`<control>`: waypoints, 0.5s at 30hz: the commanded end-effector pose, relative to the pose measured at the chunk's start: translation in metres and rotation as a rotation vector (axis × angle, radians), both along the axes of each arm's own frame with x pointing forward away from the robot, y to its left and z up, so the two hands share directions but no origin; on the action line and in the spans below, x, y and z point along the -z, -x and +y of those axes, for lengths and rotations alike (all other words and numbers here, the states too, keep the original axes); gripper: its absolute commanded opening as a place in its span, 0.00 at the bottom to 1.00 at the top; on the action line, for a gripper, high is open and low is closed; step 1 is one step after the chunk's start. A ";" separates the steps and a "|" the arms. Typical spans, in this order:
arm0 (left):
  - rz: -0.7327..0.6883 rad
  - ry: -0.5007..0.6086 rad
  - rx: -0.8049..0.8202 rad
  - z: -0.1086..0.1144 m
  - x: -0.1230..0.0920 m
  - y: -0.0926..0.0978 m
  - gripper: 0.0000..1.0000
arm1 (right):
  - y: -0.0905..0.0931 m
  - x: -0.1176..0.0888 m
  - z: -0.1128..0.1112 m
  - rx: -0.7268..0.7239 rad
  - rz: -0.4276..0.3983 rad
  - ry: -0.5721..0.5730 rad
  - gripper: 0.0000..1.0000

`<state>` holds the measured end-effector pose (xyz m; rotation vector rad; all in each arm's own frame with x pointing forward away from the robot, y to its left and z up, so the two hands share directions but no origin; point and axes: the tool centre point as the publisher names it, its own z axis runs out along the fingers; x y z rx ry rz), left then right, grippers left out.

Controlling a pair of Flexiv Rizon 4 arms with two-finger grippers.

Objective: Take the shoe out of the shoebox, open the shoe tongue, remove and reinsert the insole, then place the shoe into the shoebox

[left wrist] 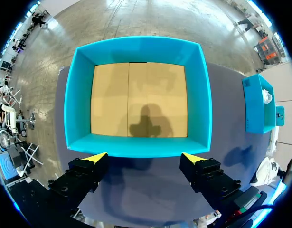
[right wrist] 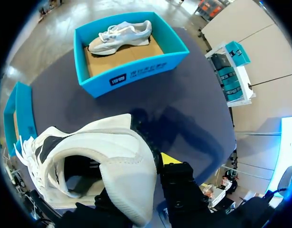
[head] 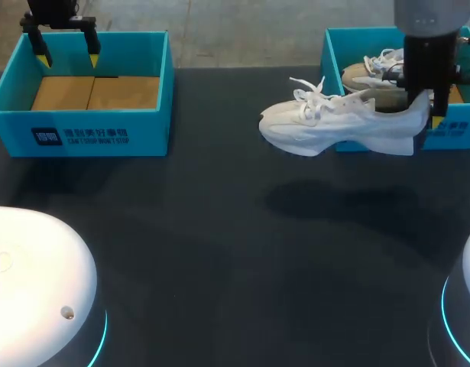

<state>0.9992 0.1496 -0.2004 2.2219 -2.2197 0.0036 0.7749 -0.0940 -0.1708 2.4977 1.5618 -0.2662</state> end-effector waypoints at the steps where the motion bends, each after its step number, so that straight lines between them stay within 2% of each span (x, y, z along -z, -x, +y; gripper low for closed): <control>1: 0.001 -0.001 0.000 0.000 0.000 0.000 1.00 | -0.001 -0.001 0.000 0.000 0.001 -0.001 0.00; 7: 0.001 -0.001 0.000 0.000 0.000 0.000 1.00 | 0.015 0.019 0.031 0.005 0.023 0.016 0.00; 15: 0.001 -0.001 0.000 0.000 0.000 0.000 1.00 | 0.036 0.037 0.063 -0.002 0.005 0.021 0.00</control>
